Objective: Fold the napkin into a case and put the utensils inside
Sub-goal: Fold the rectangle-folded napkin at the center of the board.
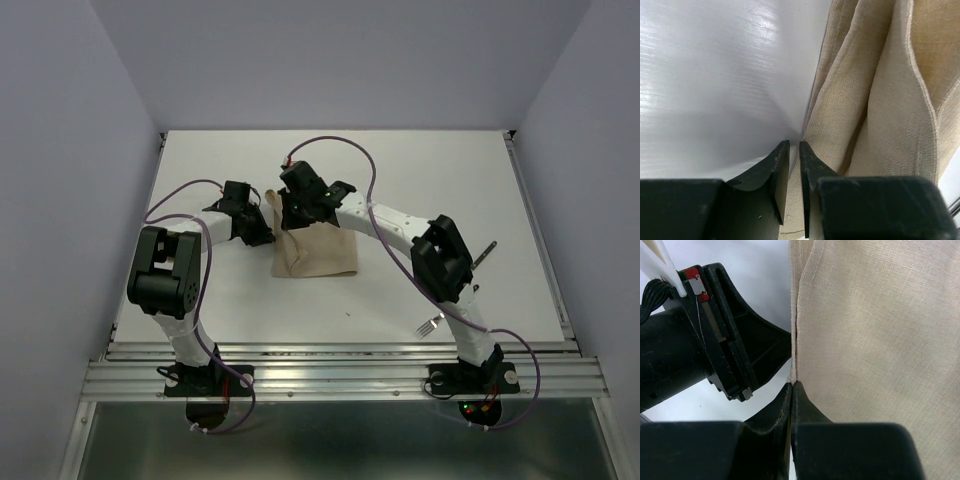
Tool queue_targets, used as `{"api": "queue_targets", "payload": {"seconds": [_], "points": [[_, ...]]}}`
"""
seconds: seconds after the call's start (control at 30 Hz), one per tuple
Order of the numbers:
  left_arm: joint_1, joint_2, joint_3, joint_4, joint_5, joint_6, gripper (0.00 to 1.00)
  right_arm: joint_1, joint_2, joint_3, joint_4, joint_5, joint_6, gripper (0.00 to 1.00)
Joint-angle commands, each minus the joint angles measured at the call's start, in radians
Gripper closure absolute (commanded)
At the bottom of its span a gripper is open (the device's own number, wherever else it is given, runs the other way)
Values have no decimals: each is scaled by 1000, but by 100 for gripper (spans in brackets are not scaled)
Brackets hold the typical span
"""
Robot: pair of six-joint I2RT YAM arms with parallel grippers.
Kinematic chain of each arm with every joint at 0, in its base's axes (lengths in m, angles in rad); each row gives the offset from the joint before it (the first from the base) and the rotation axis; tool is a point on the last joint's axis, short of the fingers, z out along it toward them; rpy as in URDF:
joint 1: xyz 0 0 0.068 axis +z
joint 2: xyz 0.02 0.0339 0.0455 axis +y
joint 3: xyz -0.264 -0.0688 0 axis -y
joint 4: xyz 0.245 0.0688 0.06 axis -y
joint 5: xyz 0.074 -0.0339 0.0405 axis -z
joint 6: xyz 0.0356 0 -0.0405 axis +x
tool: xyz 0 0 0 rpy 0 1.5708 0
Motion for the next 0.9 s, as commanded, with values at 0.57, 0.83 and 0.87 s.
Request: {"api": "queue_targets", "payload": {"seconds": [0.57, 0.83, 0.87], "points": [[-8, -59, -29, -40, 3, 13, 74, 10, -120, 21, 1, 120, 8, 99], [-5, -97, -38, -61, -14, 11, 74, 10, -69, 27, -2, 76, 14, 99], [-5, -101, -38, -63, -17, 11, 74, 10, -63, 24, 2, 67, 15, 99]]}}
